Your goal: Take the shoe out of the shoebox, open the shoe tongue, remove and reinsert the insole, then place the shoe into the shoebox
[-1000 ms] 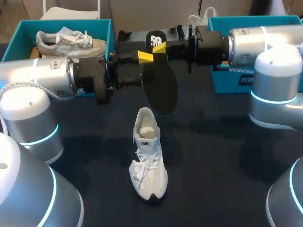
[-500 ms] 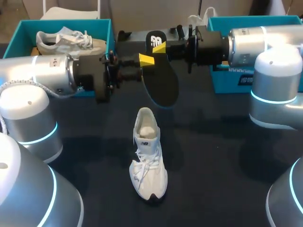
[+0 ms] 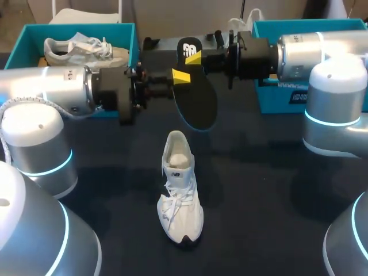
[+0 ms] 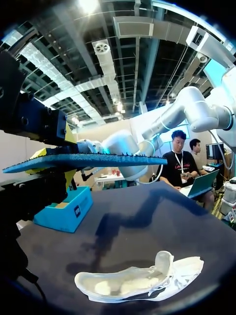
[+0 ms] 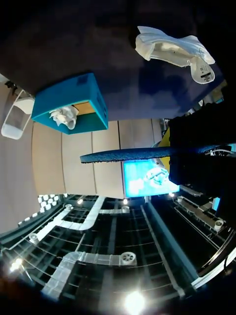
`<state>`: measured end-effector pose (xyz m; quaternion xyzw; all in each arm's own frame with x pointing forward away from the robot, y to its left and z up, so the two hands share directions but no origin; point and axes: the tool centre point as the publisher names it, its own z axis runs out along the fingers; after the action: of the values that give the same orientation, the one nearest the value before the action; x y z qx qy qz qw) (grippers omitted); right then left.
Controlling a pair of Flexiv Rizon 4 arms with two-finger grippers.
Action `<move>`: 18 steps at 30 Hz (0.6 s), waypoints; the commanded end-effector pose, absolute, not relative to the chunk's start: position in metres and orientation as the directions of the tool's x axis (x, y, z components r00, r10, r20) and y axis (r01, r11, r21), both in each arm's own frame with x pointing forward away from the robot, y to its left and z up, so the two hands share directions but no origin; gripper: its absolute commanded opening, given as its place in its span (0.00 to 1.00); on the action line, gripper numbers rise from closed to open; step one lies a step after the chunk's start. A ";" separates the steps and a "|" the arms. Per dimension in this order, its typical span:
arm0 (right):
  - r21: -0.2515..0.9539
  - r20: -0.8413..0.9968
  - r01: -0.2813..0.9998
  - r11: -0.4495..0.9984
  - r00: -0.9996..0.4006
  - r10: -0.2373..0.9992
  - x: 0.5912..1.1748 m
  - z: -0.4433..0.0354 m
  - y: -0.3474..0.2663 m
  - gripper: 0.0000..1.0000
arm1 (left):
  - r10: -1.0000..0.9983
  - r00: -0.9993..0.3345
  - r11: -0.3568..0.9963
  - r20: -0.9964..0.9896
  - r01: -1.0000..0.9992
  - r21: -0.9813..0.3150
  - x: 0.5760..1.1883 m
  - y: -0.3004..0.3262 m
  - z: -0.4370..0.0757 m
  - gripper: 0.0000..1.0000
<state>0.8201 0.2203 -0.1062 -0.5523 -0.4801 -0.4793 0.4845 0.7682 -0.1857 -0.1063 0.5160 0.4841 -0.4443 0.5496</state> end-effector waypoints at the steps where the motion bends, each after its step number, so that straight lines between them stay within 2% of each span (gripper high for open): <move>1: -0.075 0.994 0.995 -0.072 0.080 0.068 0.819 -0.106 0.222 0.00 | 0.018 0.140 0.077 -0.990 0.987 0.141 0.769 -0.191 -0.106 0.21; 8: -0.075 0.994 0.995 -0.072 0.080 0.068 0.819 -0.106 0.222 0.00 | 0.024 0.140 0.086 -0.990 0.986 0.142 0.770 -0.192 -0.108 0.08; 9: -0.075 0.994 0.995 -0.072 0.080 0.068 0.819 -0.106 0.222 0.00 | 0.028 0.140 0.090 -0.990 0.986 0.142 0.771 -0.192 -0.109 0.00; 17: -0.072 0.995 0.995 -0.073 0.076 0.058 0.820 -0.105 0.222 0.00 | 0.025 0.136 0.093 -0.990 0.986 0.138 0.769 -0.190 -0.112 0.00; 18: -0.065 0.997 0.995 -0.073 0.069 0.046 0.819 -0.105 0.222 0.24 | 0.021 0.137 0.090 -0.990 0.986 0.139 0.768 -0.189 -0.111 0.00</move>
<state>0.8203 0.2201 -0.1049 -0.5503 -0.4803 -0.4811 0.4847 0.7697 -0.1902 -0.1107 0.5133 0.4923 -0.4366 0.5509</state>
